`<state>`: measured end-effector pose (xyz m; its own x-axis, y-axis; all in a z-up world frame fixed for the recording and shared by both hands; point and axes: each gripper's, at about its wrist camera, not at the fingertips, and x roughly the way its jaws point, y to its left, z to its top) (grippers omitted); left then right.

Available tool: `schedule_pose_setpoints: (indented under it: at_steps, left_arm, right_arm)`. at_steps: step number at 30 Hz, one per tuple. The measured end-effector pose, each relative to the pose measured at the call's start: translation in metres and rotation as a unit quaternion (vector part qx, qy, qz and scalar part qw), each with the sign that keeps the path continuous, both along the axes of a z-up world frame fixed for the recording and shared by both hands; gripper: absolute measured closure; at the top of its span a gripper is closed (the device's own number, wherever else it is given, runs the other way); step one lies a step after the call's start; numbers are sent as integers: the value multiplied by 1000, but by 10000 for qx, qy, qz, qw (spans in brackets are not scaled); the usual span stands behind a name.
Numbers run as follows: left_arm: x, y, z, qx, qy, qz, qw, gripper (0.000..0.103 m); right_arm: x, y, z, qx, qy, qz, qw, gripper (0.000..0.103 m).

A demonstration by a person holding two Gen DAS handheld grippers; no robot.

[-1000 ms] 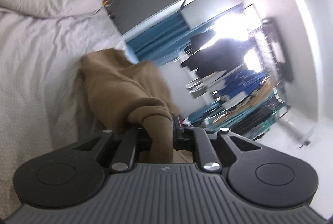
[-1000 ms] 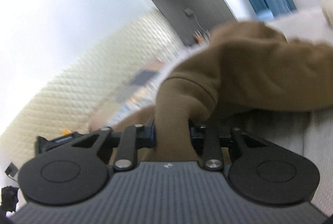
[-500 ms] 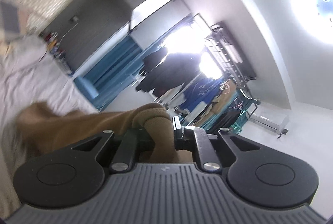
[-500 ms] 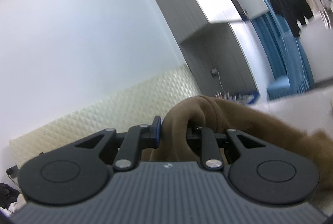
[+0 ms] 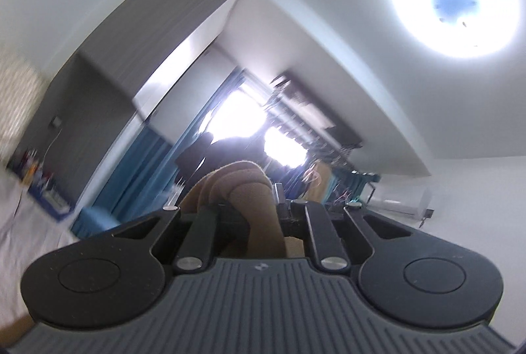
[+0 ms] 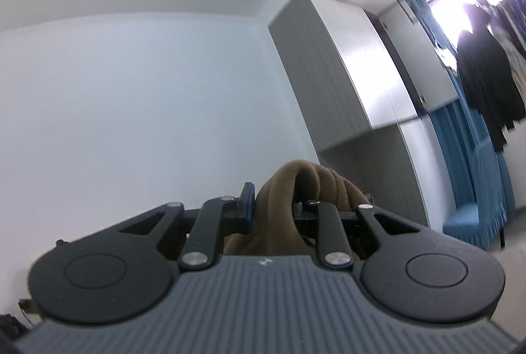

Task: Fold large clothes
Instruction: 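Lift the hoodie high with both grippers, shaking it out, then lower the held hoodie back onto the bed with both grippers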

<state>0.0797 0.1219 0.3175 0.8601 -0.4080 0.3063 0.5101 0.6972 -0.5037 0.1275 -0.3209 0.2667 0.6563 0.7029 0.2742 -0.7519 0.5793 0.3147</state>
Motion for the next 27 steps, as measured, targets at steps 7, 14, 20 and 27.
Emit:
schedule_pose_setpoints:
  at_steps: [7, 14, 20, 27]
  left_arm:
    - [-15, -5, 83, 104, -626, 7, 9980, 88]
    - [105, 1, 8, 204, 679, 340, 9969, 88]
    - [241, 13, -123, 246, 1678, 488, 9843, 88]
    - [436, 20, -279, 347, 2578, 721, 9629, 88]
  right_arm:
    - [-8, -5, 64, 227, -553, -13, 9982, 82]
    - [71, 13, 18, -267, 232, -412, 9985, 82]
    - [192, 37, -100, -814, 1348, -746, 9847, 82]
    - [351, 65, -241, -1066, 2116, -1091, 9654, 82]
